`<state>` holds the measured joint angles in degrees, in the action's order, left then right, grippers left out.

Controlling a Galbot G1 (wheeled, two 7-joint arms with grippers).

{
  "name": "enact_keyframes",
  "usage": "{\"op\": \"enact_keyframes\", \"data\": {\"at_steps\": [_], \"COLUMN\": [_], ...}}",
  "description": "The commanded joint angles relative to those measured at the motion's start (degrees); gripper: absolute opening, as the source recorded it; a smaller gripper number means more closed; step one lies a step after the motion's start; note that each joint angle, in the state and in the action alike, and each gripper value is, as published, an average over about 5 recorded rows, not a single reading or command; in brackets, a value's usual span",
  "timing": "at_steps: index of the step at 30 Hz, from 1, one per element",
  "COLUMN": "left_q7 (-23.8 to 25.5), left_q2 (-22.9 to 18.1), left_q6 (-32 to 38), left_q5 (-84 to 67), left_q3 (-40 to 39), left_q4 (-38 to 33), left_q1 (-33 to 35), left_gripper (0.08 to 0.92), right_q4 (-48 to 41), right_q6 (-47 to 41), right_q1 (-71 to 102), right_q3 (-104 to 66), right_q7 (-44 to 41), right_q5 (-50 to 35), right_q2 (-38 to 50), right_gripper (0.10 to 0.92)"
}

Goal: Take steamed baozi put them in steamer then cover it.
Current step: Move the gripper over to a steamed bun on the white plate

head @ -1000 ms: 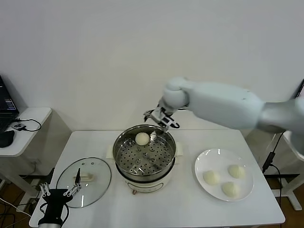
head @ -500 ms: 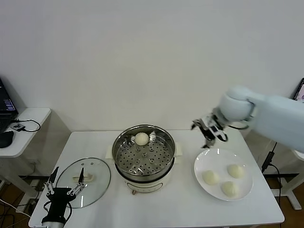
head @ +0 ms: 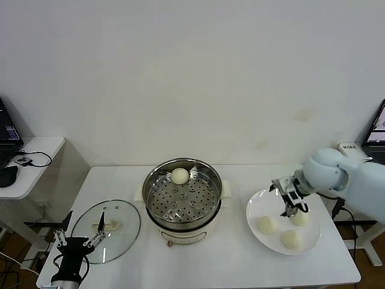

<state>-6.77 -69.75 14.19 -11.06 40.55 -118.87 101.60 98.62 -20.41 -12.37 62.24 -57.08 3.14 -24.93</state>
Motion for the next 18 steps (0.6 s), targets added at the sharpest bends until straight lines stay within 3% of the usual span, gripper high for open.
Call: {"op": "enact_keyframes", "data": {"at_steps": [1, 18], "left_q7": [0.0, 0.2], "left_q2": [0.0, -0.6], "left_q6": [0.0, -0.2], "left_q5": [0.1, 0.6], "left_q3": [-0.1, -0.1], "left_q4": [0.0, 0.2], "left_q1": [0.1, -0.1], "left_gripper": [0.823, 0.823], "right_q4": [-1.1, -9.9], "right_q6": [-0.8, 2.7], "right_q1": [12.8, 22.0], "right_q3": [-6.7, -14.6], "right_q7": [0.4, 3.5], "right_q5": [3.7, 5.3], "right_q2": [1.8, -5.5], "right_gripper": [0.823, 0.823]}}
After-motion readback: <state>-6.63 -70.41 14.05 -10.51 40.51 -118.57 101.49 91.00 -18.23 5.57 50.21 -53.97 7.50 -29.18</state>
